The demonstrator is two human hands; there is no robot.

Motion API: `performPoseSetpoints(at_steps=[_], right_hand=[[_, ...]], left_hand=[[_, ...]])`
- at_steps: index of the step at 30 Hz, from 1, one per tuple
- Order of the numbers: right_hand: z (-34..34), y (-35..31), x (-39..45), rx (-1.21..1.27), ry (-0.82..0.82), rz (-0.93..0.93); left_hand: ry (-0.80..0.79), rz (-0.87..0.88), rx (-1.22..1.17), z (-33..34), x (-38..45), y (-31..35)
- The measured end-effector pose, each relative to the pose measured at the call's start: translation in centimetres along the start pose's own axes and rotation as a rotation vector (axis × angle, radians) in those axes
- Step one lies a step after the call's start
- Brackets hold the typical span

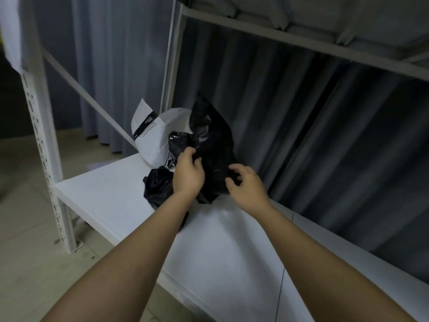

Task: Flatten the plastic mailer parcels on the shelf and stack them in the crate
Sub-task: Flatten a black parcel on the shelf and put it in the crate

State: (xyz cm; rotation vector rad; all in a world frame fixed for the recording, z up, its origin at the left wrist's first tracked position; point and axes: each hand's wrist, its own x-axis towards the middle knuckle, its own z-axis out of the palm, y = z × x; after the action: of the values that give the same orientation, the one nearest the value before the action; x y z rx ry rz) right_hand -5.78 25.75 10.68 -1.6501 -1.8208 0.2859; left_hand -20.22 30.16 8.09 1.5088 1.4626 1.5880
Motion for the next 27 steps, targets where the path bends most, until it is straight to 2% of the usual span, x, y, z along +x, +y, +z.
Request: performPoseSetpoints(at_steps=[3, 5, 10, 14, 16, 18, 20, 27], right_hand=[[-1.2, -1.0, -1.0, 0.357, -0.012, 0.13], [-3.1, -1.9, -2.4, 0.545, 0.035, 0.203], [-9.8, -1.5, -7.5, 0.572, 0.174, 0.387], [-14.5, 1.7, -12.8, 0.771, 0.159, 0.384], [-16.3, 4.1, -15.6, 0.667, 0.209, 0.411], [-18.0, 6.7, -18.7, 0.392, 0.248, 0.462], [-19.1, 8.5, -21.5, 0.222, 0.246, 0.499], [-23.5, 11.5, -30.2, 0.134, 0.4, 0.445]], left_hand=[[-0.069, 0.131, -0.05, -0.3, -2.0, 2.8], [-0.114, 0.224, -0.054, -0.2, -3.8, 5.3], [-0.295, 0.369, -0.053, 1.5, -9.7, 10.9], [-0.402, 0.321, -0.135, 3.1, -14.1, 13.5], [-0.433, 0.31, -0.16, 3.8, -16.2, 14.8], [-0.477, 0.298, -0.193, 4.6, -18.6, 16.6], [-0.515, 0.256, -0.243, 5.4, -20.8, 17.8], [-0.701, 0.071, -0.342, 8.6, -27.6, 20.0]])
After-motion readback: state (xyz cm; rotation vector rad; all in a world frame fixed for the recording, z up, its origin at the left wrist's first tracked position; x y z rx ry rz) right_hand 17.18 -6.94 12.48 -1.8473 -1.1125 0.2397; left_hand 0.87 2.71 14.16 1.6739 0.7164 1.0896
